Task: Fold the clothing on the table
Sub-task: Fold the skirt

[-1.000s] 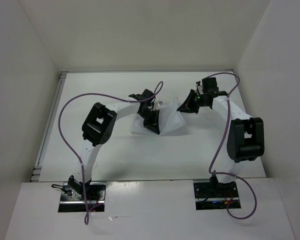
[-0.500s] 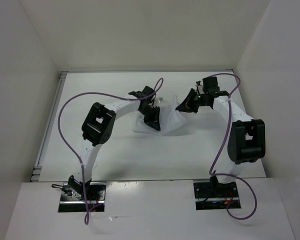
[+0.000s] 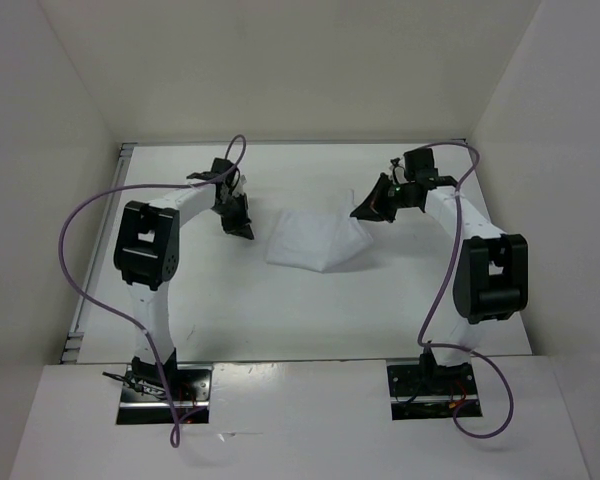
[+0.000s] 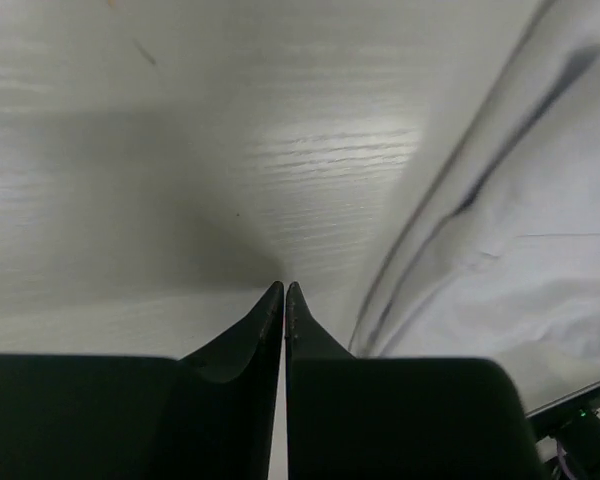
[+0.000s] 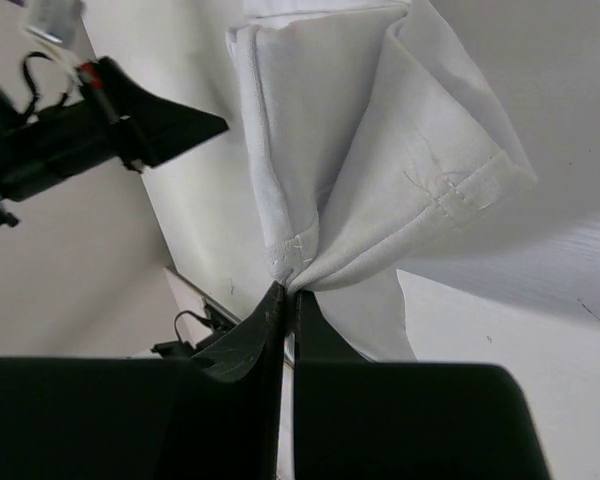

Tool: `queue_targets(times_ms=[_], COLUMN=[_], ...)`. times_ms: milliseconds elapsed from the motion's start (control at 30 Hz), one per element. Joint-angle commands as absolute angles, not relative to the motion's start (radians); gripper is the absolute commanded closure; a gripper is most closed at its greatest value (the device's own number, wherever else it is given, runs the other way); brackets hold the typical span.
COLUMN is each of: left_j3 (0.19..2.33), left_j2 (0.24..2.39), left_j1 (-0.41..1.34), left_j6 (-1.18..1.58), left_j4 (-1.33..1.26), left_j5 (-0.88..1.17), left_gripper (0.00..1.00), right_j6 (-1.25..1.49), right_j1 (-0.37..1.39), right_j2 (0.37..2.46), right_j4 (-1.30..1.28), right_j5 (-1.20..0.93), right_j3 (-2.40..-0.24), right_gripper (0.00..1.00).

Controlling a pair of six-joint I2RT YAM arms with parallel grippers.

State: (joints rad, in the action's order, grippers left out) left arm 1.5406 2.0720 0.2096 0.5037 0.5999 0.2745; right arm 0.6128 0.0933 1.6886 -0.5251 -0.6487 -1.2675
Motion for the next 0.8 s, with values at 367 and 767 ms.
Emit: queue_targets(times_ms=[367, 767], left_j3=[1.494, 1.503], left_j2=[2.120, 2.120], left_j1=[0.305, 0.334], left_j6=[0.578, 0.588], left_j4=[0.502, 0.492], left_j5=[0.469, 0.488], left_gripper=[0.93, 0.93], right_j6=[0.661, 0.724], right_j1=[0.227, 0.353], right_j2=[1.842, 2.026], right_j4=[-0.489, -0.459], right_j5=[-0.672, -0.672], right_j3=[-1.446, -1.610], right_gripper=[1.00, 1.00])
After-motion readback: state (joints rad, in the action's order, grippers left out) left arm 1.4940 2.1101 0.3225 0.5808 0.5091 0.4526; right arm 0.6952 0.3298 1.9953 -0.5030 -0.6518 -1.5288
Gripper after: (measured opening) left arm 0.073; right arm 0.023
